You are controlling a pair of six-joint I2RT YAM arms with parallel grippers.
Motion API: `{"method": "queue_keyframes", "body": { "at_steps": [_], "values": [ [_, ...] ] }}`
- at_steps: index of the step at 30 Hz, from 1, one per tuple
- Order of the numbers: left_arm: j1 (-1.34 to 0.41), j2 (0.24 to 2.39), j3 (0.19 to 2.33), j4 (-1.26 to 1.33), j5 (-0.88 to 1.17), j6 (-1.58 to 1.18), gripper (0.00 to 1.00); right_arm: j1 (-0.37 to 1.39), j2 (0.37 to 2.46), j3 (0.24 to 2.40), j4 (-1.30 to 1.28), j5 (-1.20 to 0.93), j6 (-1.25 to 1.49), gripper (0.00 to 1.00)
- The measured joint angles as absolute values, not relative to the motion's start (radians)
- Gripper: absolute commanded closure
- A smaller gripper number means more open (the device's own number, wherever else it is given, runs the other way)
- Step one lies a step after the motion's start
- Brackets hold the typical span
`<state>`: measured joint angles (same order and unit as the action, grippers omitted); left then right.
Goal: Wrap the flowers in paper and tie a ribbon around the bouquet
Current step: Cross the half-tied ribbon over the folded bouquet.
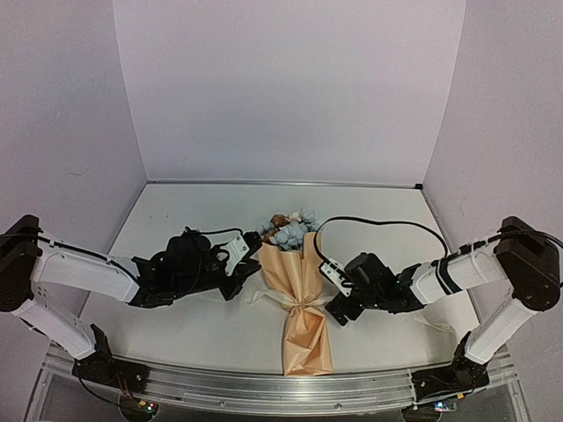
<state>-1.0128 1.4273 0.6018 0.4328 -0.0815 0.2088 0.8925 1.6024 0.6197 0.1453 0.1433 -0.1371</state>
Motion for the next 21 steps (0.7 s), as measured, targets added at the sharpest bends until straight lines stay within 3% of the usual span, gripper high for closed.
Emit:
{"method": "queue_keyframes", "body": {
  "at_steps": [5,8,11,21],
  "values": [
    [-1.031,1.430,0.704,0.393,0.042,0.209,0.87,0.908,1.610,0.643,0.114,0.163,-0.064,0.02],
    [-1.043,1.433,0.723,0.393,0.059,0.194,0.63,0.933,1.622,0.674,0.106,0.188,-0.030,0.02],
    [-1.046,1.422,0.686,0.405,0.030,0.170,0.53,0.947,1.622,0.680,0.106,0.201,-0.008,0.02],
    [-1.045,1.432,0.450,0.430,-0.110,0.139,0.49,0.947,1.605,0.653,0.102,0.211,0.004,0.02]
  ]
}}
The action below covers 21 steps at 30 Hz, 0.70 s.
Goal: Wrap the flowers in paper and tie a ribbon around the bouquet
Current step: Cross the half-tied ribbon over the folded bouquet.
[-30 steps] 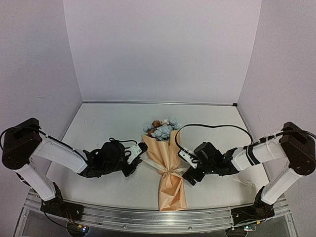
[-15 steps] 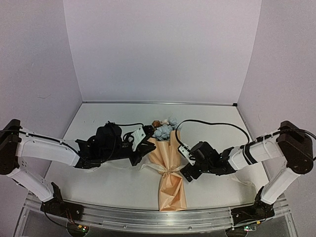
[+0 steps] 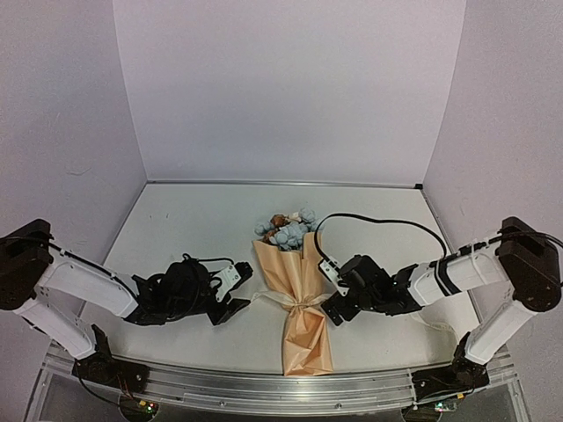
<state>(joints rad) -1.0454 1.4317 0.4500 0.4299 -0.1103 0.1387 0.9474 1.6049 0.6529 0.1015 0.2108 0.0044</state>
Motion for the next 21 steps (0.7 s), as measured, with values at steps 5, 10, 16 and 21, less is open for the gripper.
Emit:
{"method": "queue_keyframes", "body": {
  "at_steps": [5,10,16,21],
  "values": [
    [-1.045,1.557,0.478,0.439,-0.128,0.173,0.50,0.937,1.586,0.627,0.100,0.208,0.004,0.02],
    [-1.044,1.673,0.531,0.457,-0.133,0.195,0.55,0.926,1.573,0.611,0.100,0.202,0.004,0.02],
    [-1.034,1.758,0.595,0.489,-0.132,0.216,0.82,0.919,1.555,0.602,0.102,0.196,0.004,0.02],
    [-1.024,1.801,0.615,0.515,-0.148,0.226,0.98,0.915,1.542,0.601,0.104,0.193,0.004,0.02]
  ]
}}
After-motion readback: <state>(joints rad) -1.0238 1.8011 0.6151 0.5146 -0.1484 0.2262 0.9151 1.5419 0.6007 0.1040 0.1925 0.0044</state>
